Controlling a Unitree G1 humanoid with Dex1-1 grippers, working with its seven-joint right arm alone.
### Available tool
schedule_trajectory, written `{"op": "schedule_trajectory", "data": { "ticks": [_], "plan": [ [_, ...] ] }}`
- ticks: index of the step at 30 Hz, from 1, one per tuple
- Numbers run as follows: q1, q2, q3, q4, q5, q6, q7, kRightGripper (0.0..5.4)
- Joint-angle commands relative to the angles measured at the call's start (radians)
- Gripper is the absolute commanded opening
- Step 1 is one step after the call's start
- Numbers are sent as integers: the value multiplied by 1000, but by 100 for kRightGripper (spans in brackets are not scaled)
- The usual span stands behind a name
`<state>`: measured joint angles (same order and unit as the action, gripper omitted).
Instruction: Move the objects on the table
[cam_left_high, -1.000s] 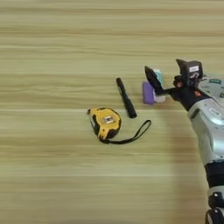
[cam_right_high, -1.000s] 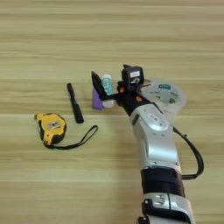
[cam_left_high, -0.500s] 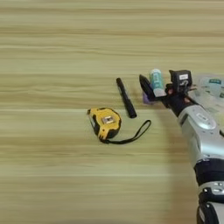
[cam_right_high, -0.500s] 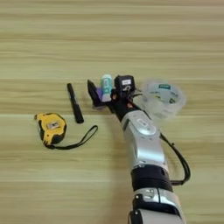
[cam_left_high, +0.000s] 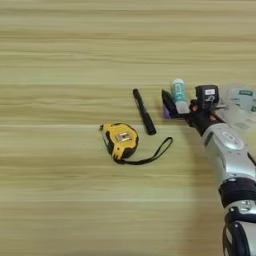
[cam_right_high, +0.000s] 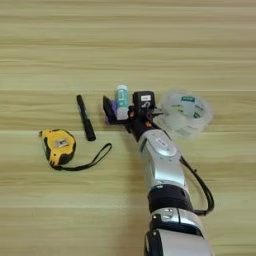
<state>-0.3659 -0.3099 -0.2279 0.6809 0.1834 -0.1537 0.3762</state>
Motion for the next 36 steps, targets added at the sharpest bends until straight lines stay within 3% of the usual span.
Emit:
{"op": "schedule_trajectory", "data": {
  "ticks": [1,36],
  "plan": [
    [-91,-28,-9,-18,-3,-42,-15,535],
    [-122,-33,-7,96,-28,-63,-56,535]
  ]
}}
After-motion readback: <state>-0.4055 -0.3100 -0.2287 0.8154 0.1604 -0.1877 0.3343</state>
